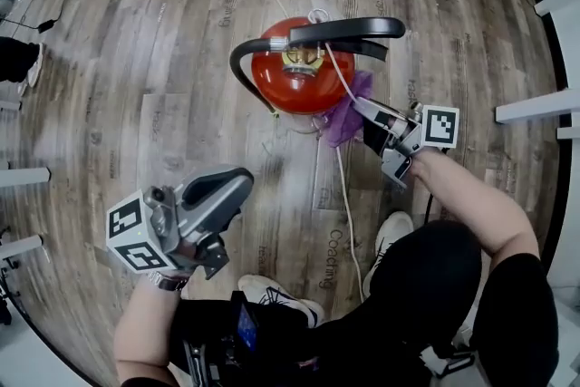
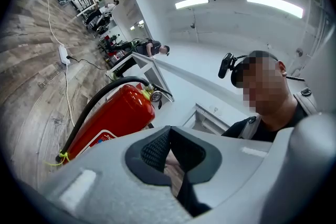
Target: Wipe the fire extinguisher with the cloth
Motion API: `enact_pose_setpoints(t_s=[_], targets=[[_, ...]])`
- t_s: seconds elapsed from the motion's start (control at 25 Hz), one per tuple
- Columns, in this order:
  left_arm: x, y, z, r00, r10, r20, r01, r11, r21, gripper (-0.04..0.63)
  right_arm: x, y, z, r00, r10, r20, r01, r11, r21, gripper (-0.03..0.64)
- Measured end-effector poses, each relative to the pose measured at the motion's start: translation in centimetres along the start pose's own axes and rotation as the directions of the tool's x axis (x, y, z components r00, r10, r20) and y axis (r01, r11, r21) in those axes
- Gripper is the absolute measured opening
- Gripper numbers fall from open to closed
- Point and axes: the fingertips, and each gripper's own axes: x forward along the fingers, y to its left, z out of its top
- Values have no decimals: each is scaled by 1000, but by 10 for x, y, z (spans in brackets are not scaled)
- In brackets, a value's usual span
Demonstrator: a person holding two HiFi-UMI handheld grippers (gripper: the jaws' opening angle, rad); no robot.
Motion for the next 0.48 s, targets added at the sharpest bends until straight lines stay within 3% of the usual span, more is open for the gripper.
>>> enact_pose_setpoints(t_s=[0.28, 0.48], targets=[[5, -6, 7, 999, -40, 32, 41, 999, -18, -4, -2, 104, 43, 993, 117, 6, -116, 987, -109, 55], [4, -13, 14, 997, -51, 58, 52, 999, -16, -5, -5, 138, 44, 988, 152, -7, -152, 981, -117, 55]])
